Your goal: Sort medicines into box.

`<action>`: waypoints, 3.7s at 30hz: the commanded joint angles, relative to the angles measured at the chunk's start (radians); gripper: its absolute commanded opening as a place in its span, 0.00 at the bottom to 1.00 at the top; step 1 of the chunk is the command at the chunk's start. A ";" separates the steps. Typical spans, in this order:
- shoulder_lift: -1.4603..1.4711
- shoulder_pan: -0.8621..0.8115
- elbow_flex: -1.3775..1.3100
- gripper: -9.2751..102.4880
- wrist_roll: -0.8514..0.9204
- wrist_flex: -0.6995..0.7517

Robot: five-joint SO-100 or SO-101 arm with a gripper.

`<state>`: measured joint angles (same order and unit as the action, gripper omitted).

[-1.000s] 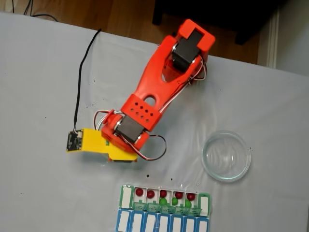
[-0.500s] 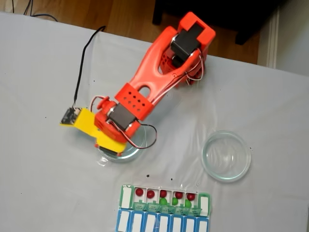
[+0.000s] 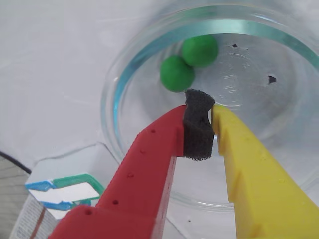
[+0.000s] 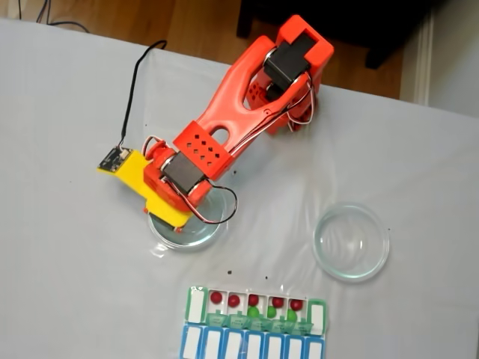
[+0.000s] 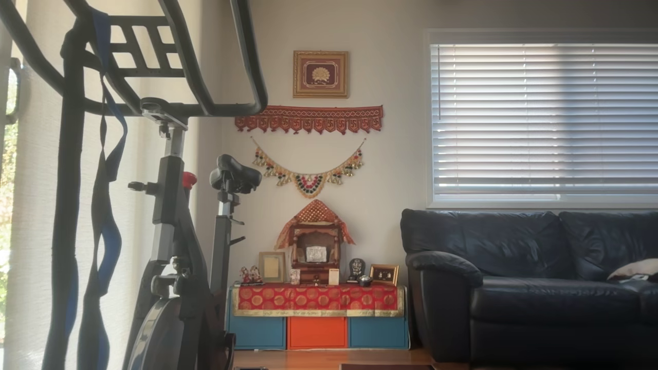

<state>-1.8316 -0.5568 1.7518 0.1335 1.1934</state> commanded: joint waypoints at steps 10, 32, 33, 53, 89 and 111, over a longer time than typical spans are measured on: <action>-0.003 -0.006 -0.120 0.09 -0.175 0.034; 0.023 -0.028 -0.072 0.12 -0.351 -0.008; 0.028 -0.031 -0.071 0.15 -0.345 -0.008; 0.011 -0.008 0.006 0.28 -0.350 -0.069; -0.175 0.081 0.235 0.29 -0.258 -0.253; -0.179 0.109 0.288 0.29 -0.152 -0.351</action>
<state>-1.9159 -0.4587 2.0540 -0.0261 0.8820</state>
